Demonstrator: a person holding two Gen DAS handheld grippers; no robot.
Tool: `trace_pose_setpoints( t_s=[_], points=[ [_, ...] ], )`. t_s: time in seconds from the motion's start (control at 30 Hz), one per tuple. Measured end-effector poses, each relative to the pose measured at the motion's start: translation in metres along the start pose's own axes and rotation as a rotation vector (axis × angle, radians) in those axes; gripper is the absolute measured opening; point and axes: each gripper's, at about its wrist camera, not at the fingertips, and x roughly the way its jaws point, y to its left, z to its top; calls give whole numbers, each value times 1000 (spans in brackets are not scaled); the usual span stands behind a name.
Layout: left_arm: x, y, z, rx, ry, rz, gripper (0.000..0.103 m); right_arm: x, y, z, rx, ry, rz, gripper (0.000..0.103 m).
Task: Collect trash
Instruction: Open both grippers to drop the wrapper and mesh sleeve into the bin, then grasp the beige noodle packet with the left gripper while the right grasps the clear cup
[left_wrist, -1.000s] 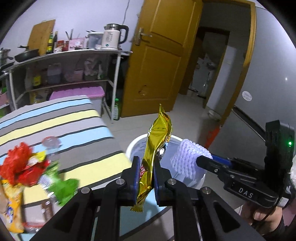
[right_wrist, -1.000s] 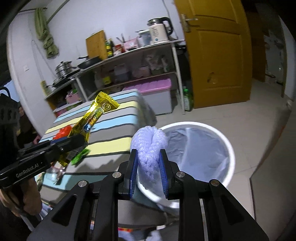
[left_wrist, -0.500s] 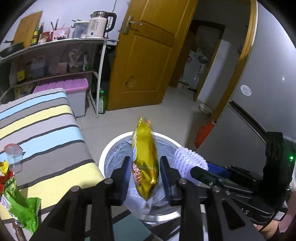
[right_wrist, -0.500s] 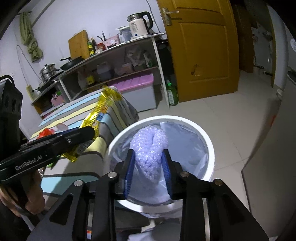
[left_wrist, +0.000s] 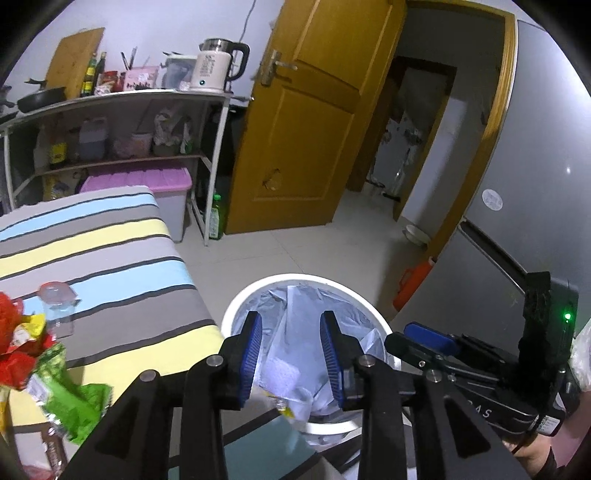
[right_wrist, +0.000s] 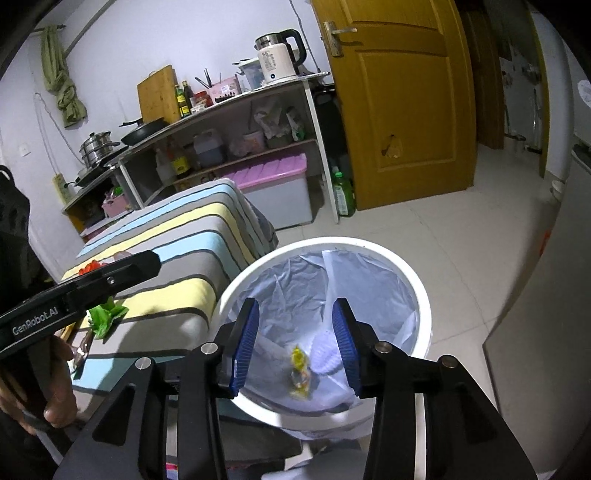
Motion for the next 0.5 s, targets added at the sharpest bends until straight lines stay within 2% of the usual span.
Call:
trace_pose_setpoints(
  t_s=[0.17, 0.5],
  points=[
    [-25, 7, -6, -14, -32, 38, 32, -11, 17, -1, -23, -12, 36, 43],
    [-84, 32, -25, -33, -90, 144, 32, -28, 78, -12, -139, -17, 116, 43]
  ],
)
